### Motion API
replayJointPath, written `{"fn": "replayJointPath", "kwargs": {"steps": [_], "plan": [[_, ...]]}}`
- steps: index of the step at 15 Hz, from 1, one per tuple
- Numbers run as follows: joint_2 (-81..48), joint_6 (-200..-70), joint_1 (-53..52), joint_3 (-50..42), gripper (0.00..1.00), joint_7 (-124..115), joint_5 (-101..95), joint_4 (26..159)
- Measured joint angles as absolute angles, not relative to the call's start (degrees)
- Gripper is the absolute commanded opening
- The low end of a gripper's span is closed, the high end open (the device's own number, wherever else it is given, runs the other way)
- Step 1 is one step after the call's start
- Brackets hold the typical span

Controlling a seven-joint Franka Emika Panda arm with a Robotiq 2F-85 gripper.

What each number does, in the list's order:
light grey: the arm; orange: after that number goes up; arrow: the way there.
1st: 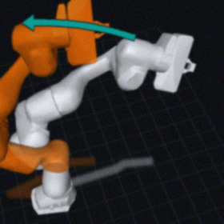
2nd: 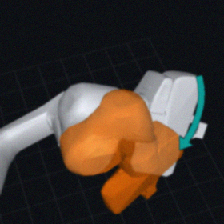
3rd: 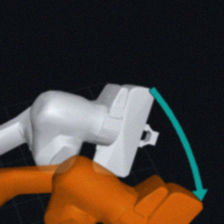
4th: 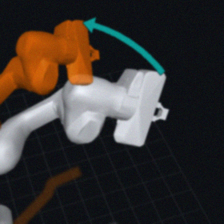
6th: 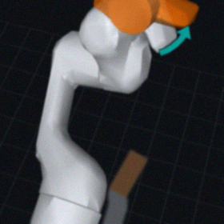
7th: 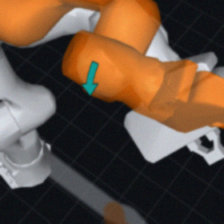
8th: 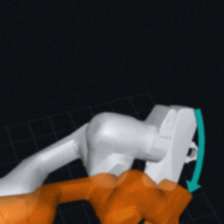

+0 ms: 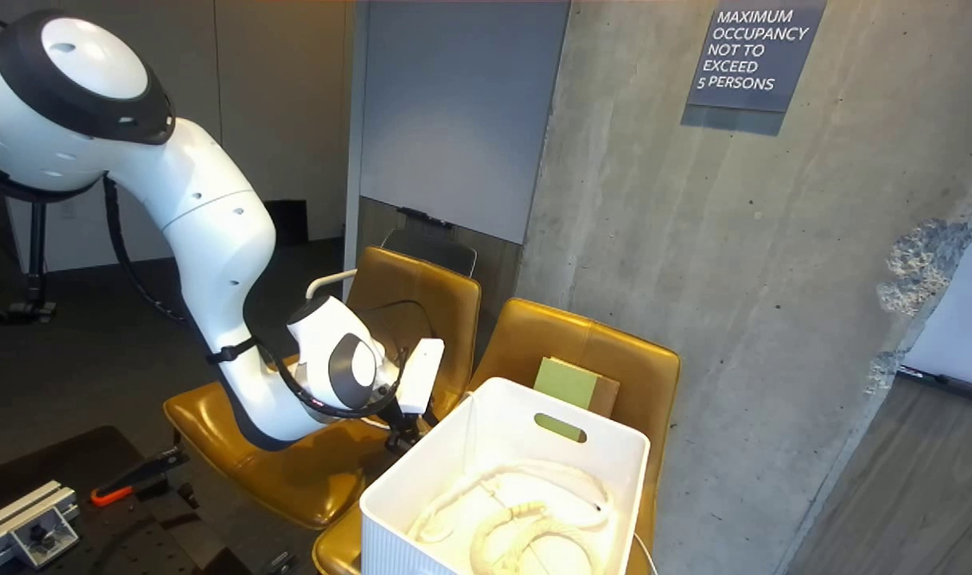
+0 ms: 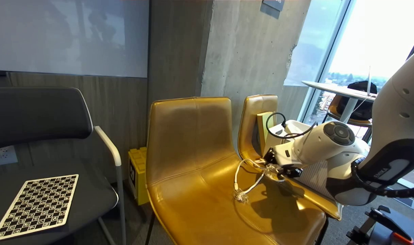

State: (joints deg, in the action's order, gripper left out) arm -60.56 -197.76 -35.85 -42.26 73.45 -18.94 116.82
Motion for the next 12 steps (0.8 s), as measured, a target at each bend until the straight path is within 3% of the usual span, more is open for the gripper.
{"fn": "replayJointPath", "kwargs": {"steps": [5,12], "plan": [[-61.6,-197.8,-36.0,-42.7,0.01,73.5,-17.5,117.5],[-61.6,-197.9,-38.2,-44.0,0.0,71.5,-15.8,120.5]]}}
